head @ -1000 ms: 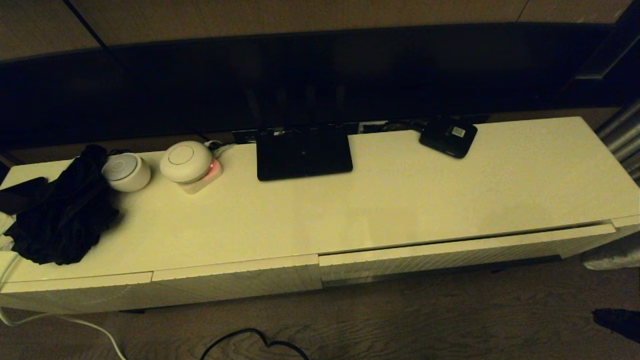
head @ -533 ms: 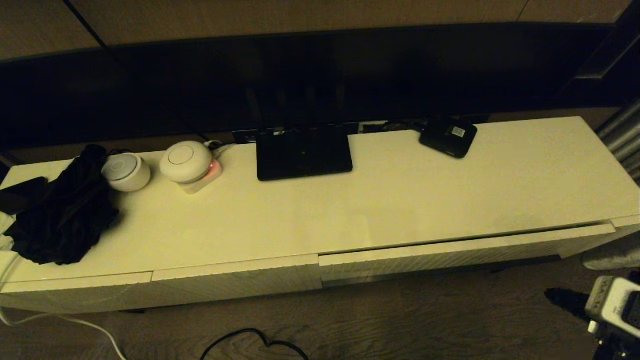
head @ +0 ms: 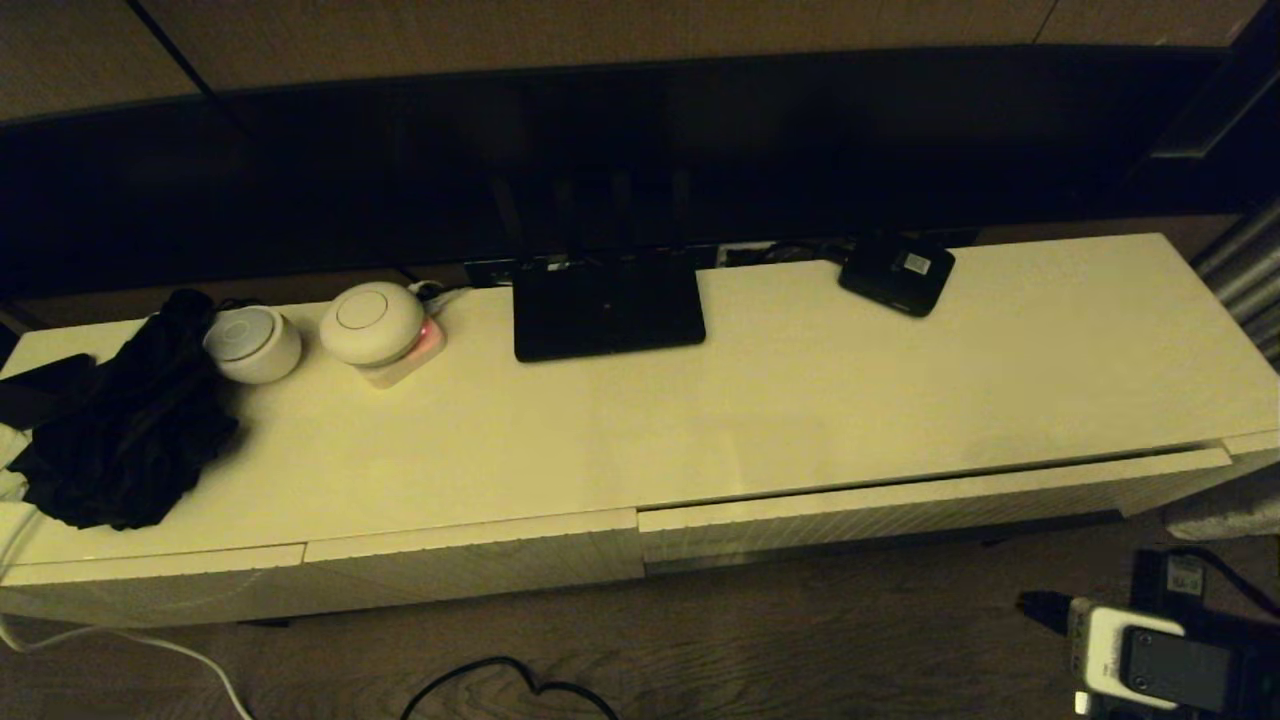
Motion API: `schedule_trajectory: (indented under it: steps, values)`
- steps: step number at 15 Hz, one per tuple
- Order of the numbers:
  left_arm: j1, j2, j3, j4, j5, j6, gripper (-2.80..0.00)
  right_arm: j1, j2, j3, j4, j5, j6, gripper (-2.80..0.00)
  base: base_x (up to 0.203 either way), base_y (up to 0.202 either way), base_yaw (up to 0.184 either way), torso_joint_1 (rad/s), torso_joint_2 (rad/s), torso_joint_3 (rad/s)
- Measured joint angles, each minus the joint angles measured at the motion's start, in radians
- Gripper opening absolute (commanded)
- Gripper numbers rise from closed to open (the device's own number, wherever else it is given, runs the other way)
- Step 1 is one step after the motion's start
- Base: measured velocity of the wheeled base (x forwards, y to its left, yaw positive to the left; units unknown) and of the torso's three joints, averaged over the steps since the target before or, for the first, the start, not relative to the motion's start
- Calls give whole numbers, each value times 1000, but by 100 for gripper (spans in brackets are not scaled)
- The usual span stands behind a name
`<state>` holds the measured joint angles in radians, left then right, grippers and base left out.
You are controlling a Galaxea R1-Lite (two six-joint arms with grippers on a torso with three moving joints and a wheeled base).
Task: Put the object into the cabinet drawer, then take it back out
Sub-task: Open the drawer
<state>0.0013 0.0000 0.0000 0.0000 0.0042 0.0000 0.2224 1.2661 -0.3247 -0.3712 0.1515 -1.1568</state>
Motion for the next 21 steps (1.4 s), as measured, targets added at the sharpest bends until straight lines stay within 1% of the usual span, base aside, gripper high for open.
schedule_trajectory:
  steps: [4,5,10,14,19,20,21]
  values:
    - [0,0,0,0,0,0,-280,114,126,11,-40,-1,-8,-280,0,0,0,0,0,0]
    - [0,0,0,0,0,0,-280,131,154,12,-45,-5,-10,-280,0,0,0,0,0,0]
    - [0,0,0,0,0,0,-280,154,305,6,-96,-11,-18,-280,0,0,0,0,0,0]
    - [0,0,0,0,0,0,-280,149,381,-4,-99,-10,-97,-280,0,0,0,0,0,0]
    - [0,0,0,0,0,0,-280,135,444,-42,-103,-10,-246,-280,0,0,0,0,0,0]
    - [0,0,0,0,0,0,-280,134,447,-39,-110,-11,-258,0,0,0,0,0,0,0]
    - [0,0,0,0,0,0,-280,132,448,-35,-112,-8,-262,0,0,0,0,0,0,0]
